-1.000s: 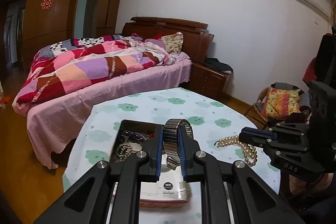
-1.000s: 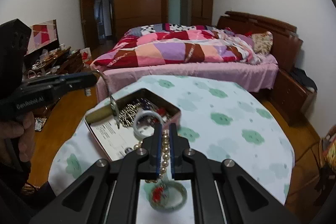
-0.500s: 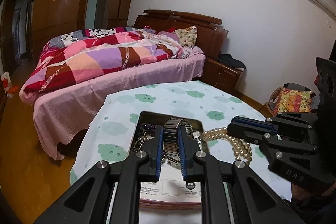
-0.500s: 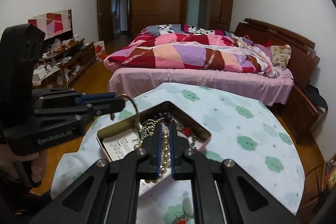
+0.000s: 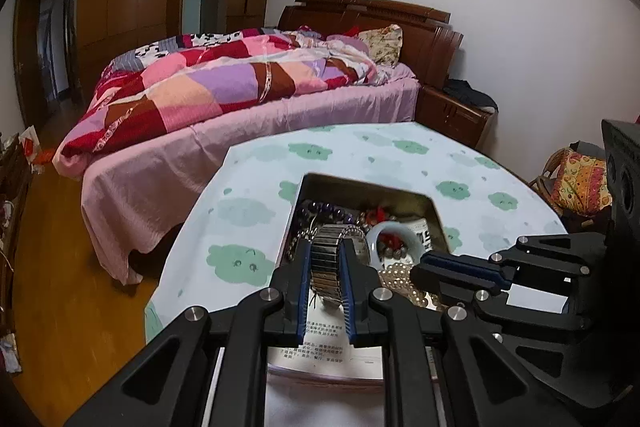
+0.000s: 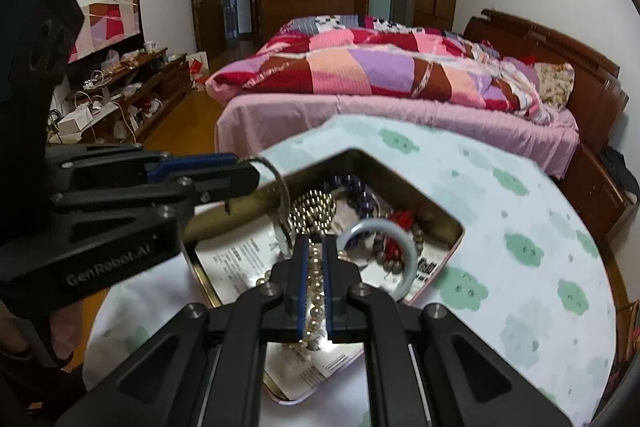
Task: Organize jewelry
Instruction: 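Carry the watch over the tin with the left tool while the right tool carries the pearls, then open the left tool to drop the watch while the right tool releases the pearls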
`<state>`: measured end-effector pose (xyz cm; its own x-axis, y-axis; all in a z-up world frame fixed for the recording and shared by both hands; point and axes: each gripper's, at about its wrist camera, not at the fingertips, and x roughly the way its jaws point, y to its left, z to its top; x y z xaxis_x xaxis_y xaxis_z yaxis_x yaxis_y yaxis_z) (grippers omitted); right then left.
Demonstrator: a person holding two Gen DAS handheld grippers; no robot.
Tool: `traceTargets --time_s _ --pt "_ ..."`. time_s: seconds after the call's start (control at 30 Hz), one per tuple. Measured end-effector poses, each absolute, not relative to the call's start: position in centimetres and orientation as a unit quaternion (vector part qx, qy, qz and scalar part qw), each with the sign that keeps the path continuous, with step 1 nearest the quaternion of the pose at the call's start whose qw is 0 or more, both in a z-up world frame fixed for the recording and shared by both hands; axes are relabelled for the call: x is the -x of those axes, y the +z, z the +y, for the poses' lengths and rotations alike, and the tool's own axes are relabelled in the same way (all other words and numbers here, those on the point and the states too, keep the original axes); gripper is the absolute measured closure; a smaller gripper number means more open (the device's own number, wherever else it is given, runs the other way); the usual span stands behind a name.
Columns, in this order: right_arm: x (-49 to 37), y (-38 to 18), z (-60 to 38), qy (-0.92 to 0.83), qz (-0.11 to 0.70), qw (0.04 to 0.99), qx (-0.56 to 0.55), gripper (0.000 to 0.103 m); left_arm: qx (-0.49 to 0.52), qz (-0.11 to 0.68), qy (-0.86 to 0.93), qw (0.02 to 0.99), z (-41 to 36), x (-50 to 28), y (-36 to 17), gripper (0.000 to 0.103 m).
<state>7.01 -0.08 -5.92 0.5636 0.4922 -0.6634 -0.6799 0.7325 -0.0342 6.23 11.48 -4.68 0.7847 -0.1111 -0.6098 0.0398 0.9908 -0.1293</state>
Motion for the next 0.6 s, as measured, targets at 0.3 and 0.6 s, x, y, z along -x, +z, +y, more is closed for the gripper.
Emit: traceTargets --time_s 0.3,0.6 --pt "-7.5 -7.4 -0.3 0.328 0.354 0.865 0.141 0.095 0.049 0.346 -0.037 0.936 11.3 -6.7 -6.2 0.090" --pt "-7.4 -7.9 -0.3 0.328 0.361 0.861 0.143 0.095 0.046 0.360 -0.031 0.931 11.2 -7.2 -7.1 0.090"
